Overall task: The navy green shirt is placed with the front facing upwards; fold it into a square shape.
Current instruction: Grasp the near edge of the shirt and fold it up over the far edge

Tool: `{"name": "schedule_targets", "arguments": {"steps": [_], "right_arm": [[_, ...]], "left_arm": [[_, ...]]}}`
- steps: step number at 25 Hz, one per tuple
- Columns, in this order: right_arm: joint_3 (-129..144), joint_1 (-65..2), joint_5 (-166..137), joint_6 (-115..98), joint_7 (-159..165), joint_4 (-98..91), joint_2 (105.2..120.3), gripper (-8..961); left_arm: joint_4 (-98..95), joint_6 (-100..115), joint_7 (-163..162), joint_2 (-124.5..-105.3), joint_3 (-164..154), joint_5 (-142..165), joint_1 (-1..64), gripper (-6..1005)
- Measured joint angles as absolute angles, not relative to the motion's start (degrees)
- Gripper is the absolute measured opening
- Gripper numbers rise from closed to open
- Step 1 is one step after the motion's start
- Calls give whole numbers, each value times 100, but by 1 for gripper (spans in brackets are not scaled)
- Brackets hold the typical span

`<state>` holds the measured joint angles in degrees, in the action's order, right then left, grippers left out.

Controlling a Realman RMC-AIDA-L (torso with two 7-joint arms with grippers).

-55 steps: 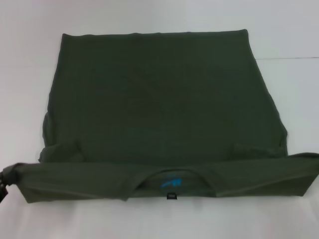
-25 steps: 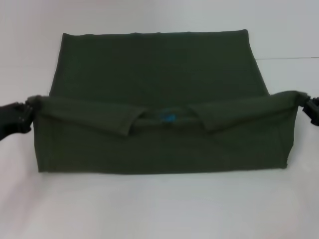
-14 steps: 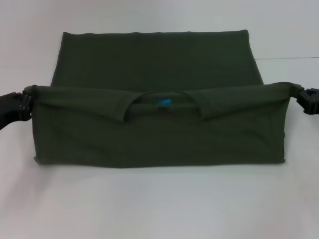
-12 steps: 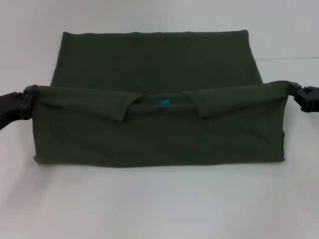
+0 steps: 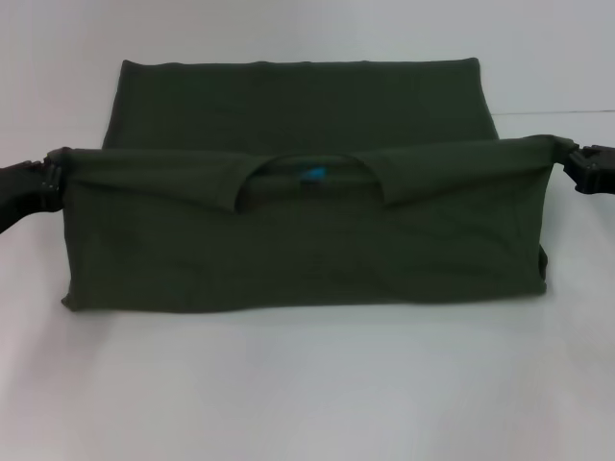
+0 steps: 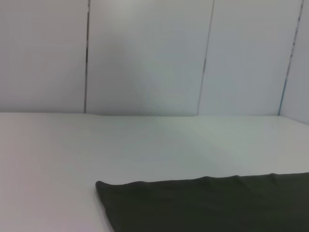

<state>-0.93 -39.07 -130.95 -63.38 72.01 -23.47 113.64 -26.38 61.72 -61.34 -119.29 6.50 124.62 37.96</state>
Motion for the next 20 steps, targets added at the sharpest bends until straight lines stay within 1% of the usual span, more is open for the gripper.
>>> {"name": "schedule_targets", "arguments": {"steps": [20], "right_arm": [[268,-4332,-13095,-5351,7201,-2173,11383,25]], "left_arm": [[-2340,5246,-5916,-11930,641,12327,4240,166]]}}
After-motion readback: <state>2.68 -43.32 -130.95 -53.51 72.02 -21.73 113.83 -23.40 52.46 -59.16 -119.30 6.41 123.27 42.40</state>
